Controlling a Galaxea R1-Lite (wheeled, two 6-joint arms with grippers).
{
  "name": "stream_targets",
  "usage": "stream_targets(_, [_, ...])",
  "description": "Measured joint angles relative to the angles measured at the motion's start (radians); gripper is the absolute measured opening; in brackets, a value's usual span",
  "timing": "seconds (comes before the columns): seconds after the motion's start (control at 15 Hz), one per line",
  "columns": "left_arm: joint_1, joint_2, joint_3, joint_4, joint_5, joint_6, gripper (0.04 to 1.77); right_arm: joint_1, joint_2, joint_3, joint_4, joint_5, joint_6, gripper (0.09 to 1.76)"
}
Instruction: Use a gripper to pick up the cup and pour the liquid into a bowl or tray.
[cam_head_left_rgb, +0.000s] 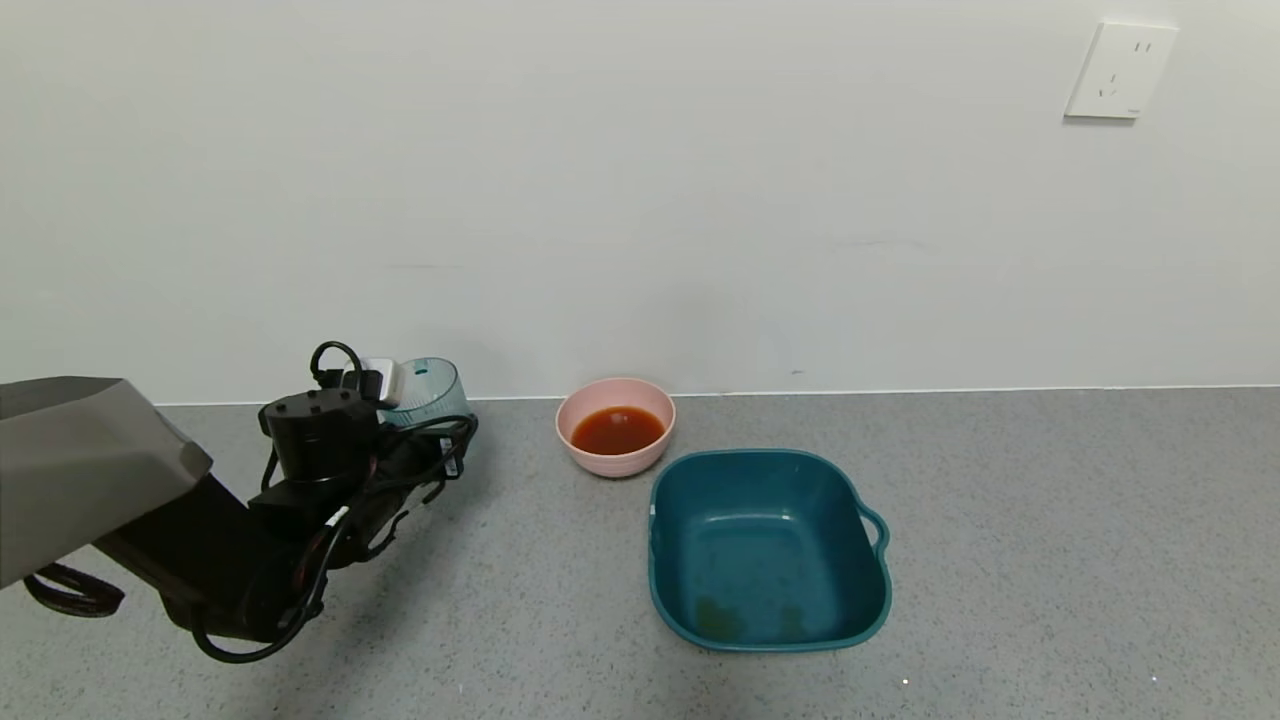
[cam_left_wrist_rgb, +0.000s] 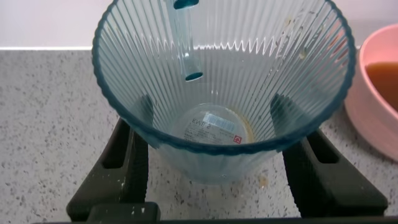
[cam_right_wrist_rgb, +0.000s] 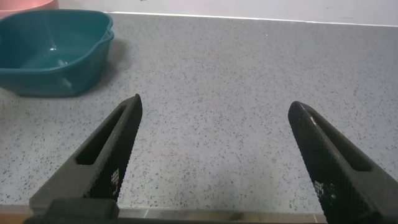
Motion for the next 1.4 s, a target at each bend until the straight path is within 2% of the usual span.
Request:
stream_targets(0.33, [-0.001,0.034,0.029,-0.019,-0.017,0.003,1.25,0.0,0.0,0.0,0.0,0.0,0.001,1.71])
stream_targets(1.27, [-0.001,0.083,0.031,-0.019,-0.021,0.003,1.25,0.0,0.0,0.0,0.0,0.0,0.0,1.71])
stream_targets(1.4, [-0.001,0.085,0.031,-0.019,-0.021,0.003,1.39,0.0,0.0,0.0,0.0,0.0,0.0,1.71])
